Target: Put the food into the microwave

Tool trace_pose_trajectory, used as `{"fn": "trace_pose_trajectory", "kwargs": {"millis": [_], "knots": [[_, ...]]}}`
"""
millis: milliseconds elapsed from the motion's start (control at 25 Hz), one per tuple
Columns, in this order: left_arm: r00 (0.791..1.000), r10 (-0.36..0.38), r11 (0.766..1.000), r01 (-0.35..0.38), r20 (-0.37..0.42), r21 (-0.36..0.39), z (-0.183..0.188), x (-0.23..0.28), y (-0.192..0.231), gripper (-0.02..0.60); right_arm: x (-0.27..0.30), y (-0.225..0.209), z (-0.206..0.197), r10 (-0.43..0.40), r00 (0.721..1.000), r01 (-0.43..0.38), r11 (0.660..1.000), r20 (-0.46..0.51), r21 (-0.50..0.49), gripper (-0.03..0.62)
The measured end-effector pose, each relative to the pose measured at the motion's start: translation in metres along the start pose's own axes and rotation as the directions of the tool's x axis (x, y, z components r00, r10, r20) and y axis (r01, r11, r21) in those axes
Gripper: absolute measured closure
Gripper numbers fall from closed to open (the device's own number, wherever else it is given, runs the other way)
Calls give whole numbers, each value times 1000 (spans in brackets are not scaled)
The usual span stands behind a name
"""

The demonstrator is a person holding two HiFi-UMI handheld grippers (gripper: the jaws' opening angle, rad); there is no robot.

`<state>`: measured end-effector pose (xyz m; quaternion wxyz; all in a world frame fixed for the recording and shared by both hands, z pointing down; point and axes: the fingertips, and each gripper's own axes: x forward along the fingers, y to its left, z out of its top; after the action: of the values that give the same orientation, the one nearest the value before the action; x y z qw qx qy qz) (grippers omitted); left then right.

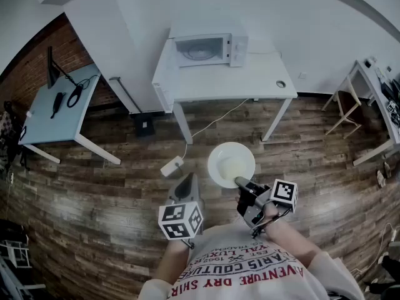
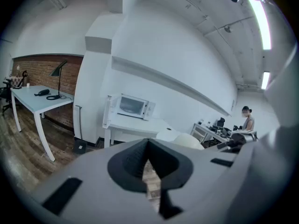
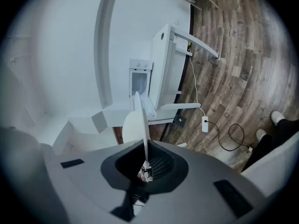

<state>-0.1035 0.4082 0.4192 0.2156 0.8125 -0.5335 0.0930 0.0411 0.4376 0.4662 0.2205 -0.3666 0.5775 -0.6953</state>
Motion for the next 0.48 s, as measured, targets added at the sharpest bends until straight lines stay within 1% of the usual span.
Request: {"fn": "trace_pose_trajectory", "kwargs": {"millis": [280,480], "knots": [[1000,-7,1000,7,-12,15,2,4,8,578,8,1,-6,-4,1000,4,1000,-6,4,572],[1000,-20,999,19,10,43,7,4,16,578,17,0,-10,-23,1000,23,1000,2,-13,572]]}}
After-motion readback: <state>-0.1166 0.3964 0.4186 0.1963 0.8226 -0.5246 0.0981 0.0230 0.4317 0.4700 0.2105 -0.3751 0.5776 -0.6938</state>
